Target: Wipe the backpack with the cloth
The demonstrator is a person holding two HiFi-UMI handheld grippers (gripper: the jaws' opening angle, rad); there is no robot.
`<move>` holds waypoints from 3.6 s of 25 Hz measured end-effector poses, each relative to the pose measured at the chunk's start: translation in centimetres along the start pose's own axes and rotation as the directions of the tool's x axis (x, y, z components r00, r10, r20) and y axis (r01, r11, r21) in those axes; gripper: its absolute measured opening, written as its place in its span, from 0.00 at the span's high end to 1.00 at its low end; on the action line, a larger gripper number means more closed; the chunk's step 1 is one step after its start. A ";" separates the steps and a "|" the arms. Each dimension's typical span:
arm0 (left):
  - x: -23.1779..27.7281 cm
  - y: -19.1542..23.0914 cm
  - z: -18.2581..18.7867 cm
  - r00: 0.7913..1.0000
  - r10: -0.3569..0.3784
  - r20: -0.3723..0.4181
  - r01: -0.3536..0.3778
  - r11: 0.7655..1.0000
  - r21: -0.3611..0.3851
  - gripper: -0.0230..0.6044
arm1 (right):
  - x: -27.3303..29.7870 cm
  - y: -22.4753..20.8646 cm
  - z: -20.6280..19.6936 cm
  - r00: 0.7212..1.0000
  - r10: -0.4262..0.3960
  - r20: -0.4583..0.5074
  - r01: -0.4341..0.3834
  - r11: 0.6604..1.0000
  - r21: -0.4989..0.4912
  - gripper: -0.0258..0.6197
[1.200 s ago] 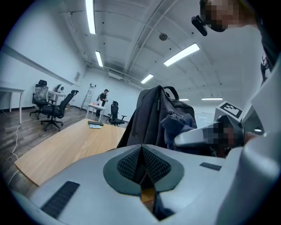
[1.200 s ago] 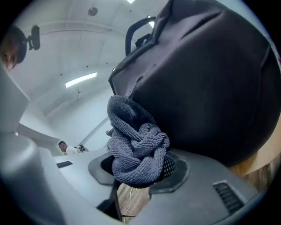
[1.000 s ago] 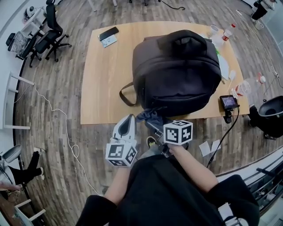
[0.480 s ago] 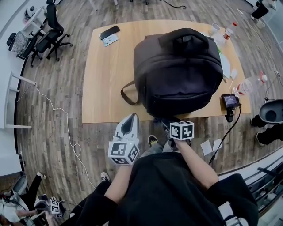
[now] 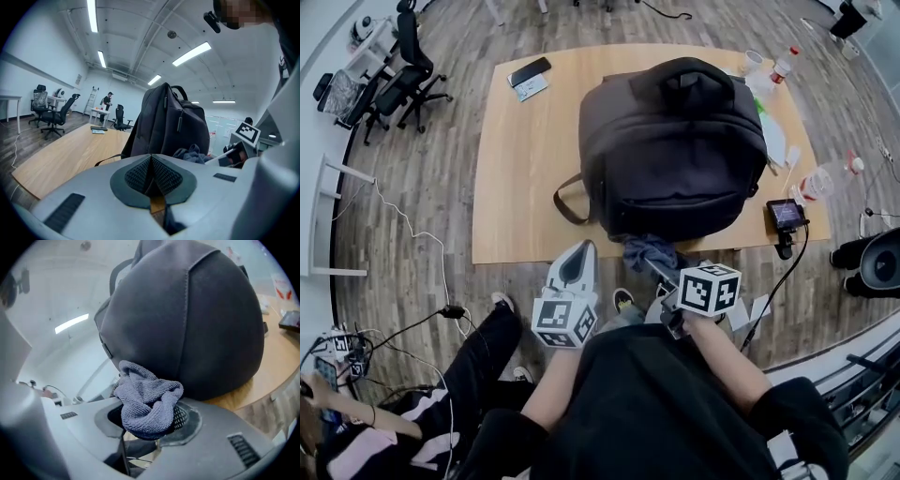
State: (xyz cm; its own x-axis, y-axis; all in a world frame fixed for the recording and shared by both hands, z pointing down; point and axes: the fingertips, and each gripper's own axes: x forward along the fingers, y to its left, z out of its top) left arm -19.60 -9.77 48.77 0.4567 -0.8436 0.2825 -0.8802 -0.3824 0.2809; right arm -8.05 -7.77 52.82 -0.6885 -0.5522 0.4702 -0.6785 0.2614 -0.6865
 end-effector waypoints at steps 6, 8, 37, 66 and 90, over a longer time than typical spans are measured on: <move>0.2 -0.5 0.4 1.000 -0.008 0.004 0.008 1.000 0.014 0.94 | -1.5 6.4 6.8 0.975 0.181 0.128 -0.185 0.983 0.020 0.71; 0.2 -0.8 0.5 1.000 -0.014 0.005 0.014 1.000 0.018 0.93 | -1.9 6.9 7.9 0.972 0.186 0.141 -0.190 0.982 0.016 0.71; -0.3 -3.1 0.4 0.998 -0.070 -0.002 0.070 0.997 0.043 0.94 | -10.0 -13.4 4.7 0.900 -0.374 0.224 0.432 0.835 -0.342 0.70; -0.8 0.4 0.6 1.000 0.007 0.009 -0.007 1.000 0.027 0.94 | -1.2 9.9 9.6 0.976 -0.047 0.215 0.184 0.710 -0.680 0.72; 2.4 -2.7 1.8 0.995 -0.098 0.014 0.097 0.994 0.057 0.93 | -11.4 2.7 23.0 0.727 -0.532 0.434 0.496 -0.030 -0.868 0.72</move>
State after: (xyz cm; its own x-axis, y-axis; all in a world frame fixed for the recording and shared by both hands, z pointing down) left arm -16.35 -11.48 47.00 0.5387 -0.8075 0.2405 -0.8378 -0.4831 0.2546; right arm 3.86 -18.99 32.85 -0.0283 -0.8840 0.4666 -0.5433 0.4054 0.7351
